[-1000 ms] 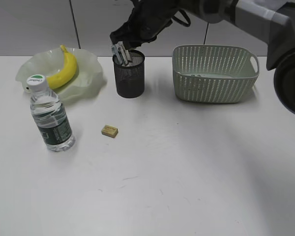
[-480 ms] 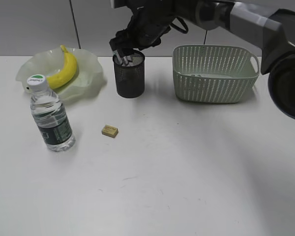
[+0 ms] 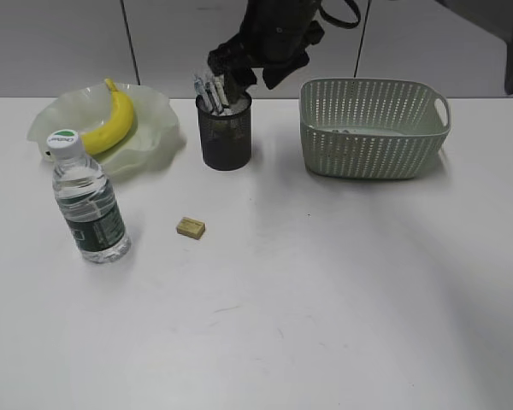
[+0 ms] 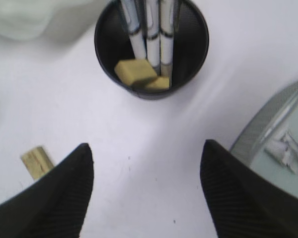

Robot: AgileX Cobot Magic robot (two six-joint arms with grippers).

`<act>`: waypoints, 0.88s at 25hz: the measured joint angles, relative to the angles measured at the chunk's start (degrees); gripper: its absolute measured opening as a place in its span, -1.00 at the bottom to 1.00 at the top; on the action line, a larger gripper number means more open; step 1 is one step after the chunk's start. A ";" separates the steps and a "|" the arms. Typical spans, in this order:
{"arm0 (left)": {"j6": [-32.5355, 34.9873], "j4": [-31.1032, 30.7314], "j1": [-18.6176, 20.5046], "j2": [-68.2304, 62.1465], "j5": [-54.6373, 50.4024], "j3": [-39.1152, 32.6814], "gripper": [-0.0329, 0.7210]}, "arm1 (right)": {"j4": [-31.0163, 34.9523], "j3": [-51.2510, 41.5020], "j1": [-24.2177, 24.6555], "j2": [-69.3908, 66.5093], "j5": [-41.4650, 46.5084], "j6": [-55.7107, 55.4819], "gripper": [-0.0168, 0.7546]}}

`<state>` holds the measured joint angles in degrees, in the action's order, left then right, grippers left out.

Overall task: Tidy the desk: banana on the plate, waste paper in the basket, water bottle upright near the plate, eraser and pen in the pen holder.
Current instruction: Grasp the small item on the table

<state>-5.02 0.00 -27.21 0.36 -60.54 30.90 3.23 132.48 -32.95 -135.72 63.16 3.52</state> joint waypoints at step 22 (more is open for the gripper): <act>0.00 0.00 0.00 0.00 0.00 0.00 -0.13 | -3.23 -30.17 -0.10 34.55 6.19 -0.04 0.42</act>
<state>-5.02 0.00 -27.21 0.36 -60.54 30.90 0.00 102.31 -33.05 -101.17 69.34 3.47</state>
